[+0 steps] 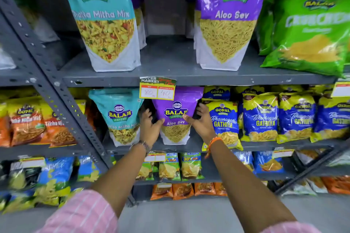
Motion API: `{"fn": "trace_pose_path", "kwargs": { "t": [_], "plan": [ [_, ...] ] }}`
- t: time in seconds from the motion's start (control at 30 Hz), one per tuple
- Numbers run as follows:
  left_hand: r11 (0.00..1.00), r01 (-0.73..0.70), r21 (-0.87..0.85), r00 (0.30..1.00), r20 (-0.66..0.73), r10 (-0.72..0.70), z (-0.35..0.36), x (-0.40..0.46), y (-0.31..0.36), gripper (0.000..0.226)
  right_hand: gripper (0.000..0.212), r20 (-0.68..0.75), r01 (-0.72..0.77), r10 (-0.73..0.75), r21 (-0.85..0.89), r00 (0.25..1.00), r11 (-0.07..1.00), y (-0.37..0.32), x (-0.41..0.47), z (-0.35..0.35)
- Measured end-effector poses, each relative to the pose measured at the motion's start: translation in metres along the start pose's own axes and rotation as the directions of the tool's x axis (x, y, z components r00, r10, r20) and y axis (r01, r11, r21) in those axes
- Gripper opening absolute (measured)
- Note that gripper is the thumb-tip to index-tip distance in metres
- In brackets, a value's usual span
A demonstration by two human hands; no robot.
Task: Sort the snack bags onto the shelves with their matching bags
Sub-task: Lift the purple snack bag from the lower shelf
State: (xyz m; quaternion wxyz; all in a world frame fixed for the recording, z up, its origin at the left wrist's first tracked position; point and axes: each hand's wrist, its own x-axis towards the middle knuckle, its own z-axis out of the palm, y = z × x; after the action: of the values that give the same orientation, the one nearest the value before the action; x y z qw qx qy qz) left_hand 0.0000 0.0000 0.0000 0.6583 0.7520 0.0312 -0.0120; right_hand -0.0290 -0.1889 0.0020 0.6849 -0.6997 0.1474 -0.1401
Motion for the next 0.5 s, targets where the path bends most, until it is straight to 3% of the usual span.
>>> {"fn": "trace_pose_path", "kwargs": {
  "t": [0.2,0.3,0.5],
  "plan": [
    [0.999,-0.028,0.015,0.987,0.159,0.025,0.006,0.026,0.002,0.052,0.073,0.153,-0.017,0.021,-0.024,0.988,1.000,-0.001,0.030,-0.006],
    [0.998,-0.037,0.046,0.973,0.229,0.025,0.004,0.035,-0.004,0.053,0.060,0.191,0.000,-0.011,0.056,0.982,0.998,0.000,0.039,-0.007],
    [0.990,-0.121,0.071,0.978,0.181,0.106,0.007,0.033,-0.014,0.052,0.049,0.190,0.010,-0.018,0.045,0.982,0.999,0.006,0.034,-0.003]
  ]
}}
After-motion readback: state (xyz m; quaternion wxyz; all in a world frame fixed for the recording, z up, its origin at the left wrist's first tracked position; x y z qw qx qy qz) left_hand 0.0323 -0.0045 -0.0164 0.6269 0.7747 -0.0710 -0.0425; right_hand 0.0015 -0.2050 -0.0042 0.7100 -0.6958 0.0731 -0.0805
